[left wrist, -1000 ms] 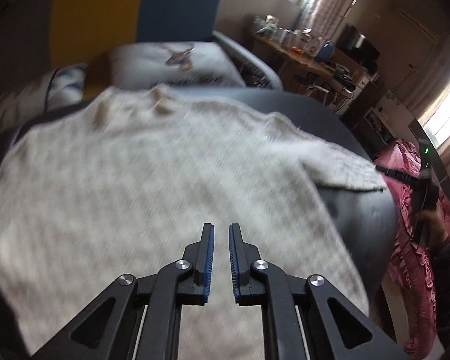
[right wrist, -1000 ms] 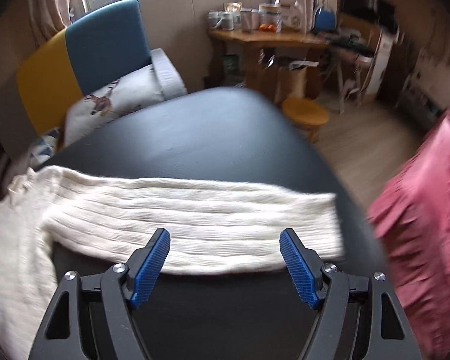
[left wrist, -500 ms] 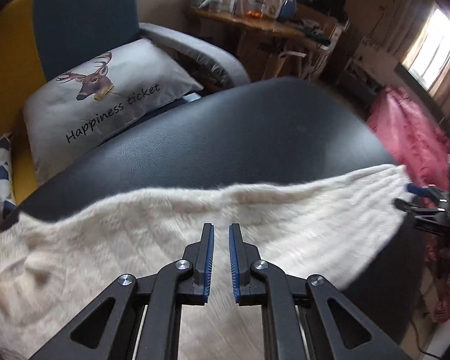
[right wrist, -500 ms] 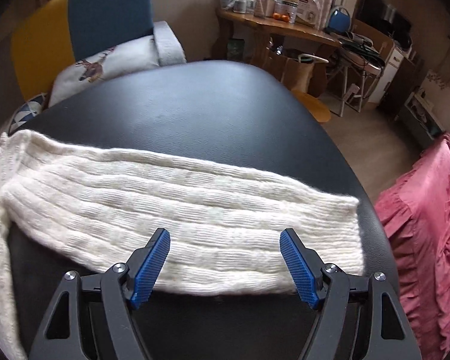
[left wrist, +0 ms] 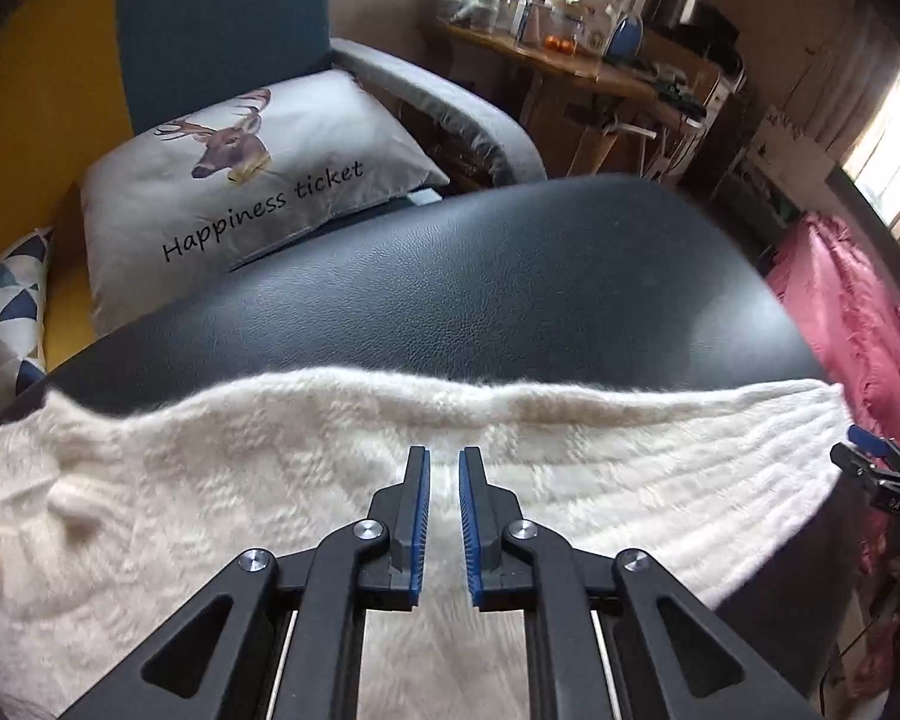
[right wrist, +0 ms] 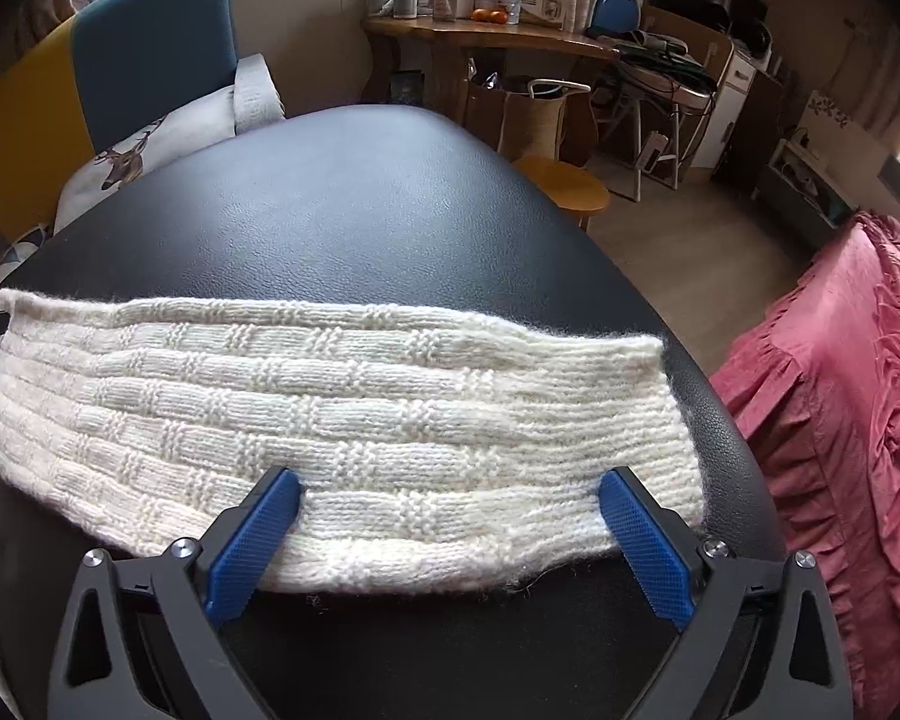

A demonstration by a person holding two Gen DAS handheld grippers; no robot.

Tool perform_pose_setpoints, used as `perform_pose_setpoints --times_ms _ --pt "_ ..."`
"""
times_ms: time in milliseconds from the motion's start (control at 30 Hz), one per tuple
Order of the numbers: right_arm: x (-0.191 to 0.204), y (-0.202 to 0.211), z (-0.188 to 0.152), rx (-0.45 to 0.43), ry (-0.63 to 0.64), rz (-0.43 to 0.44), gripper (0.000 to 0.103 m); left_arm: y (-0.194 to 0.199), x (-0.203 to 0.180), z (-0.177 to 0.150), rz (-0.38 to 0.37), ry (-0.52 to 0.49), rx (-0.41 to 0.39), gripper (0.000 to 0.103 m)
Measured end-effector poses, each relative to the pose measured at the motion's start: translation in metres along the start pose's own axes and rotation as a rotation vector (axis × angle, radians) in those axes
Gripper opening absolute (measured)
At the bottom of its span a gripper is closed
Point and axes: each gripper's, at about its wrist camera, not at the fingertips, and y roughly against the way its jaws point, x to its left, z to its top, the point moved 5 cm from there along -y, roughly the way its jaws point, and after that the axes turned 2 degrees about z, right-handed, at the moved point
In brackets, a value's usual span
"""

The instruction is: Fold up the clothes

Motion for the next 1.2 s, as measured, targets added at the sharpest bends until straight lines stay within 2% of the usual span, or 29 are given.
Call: perform_pose_setpoints --times_ms 33,100,133,233,267,333,433,533,567,633,700,767,833,1033,1167,1200 --pt "0.004 0.010 0.002 -0.028 -0.027 0.052 0.093 0.010 0.003 -0.008 -0.013 0.009 -0.008 0.010" --pt "0.027 0.031 0.002 -0.065 -0.080 0.261 0.092 0.024 0.005 -0.026 -0.030 0.007 -0.013 0.010" --pt "0.047 0.040 0.000 -0.054 -0.091 0.384 0.090 0.031 0.005 -0.036 -0.034 0.002 -0.016 0.010" --pt "0.120 0.053 -0.017 0.068 -0.126 0.782 0.090 0.053 0.003 -0.070 -0.047 -0.007 -0.030 0.010" --pt "0.146 0.055 -0.027 0.136 -0.158 0.902 0.090 0.060 0.004 -0.081 -0.052 -0.005 -0.037 0.010" --pt "0.187 0.057 -0.040 0.200 -0.166 1.008 0.090 0.070 0.006 -0.099 -0.057 0.000 -0.044 0.010" --pt "0.229 0.046 -0.051 0.265 -0.086 0.977 0.091 0.077 0.010 -0.121 -0.038 -0.020 -0.037 0.010" --pt "0.242 0.023 -0.068 0.357 0.001 0.854 0.092 0.067 0.023 -0.139 -0.003 -0.020 0.016 0.010" --pt "0.244 0.023 -0.074 0.360 0.033 0.833 0.092 0.063 0.027 -0.145 0.012 -0.018 0.028 0.010" --pt "0.249 0.035 -0.088 0.404 0.093 0.864 0.092 0.061 0.035 -0.149 -0.022 0.014 0.008 0.010" --pt "0.259 0.047 -0.107 0.483 0.158 0.928 0.096 0.060 0.038 -0.149 -0.045 0.044 0.011 0.010" --pt "0.268 0.055 -0.118 0.509 0.179 0.979 0.101 0.058 0.041 -0.150 -0.058 0.059 0.010 0.010" --pt "0.278 0.058 -0.122 0.509 0.138 1.056 0.102 0.058 0.042 -0.151 -0.061 0.058 0.007 0.010" --pt "0.280 0.036 -0.079 0.304 -0.101 1.151 0.102 0.056 0.041 -0.155 -0.045 0.041 0.002 0.010" --pt "0.274 0.020 -0.052 0.233 -0.274 1.214 0.103 0.055 0.034 -0.152 -0.033 0.027 -0.012 0.010" --pt "0.273 0.019 -0.047 0.237 -0.308 1.252 0.103 0.054 0.032 -0.152 -0.028 0.022 -0.013 0.010"
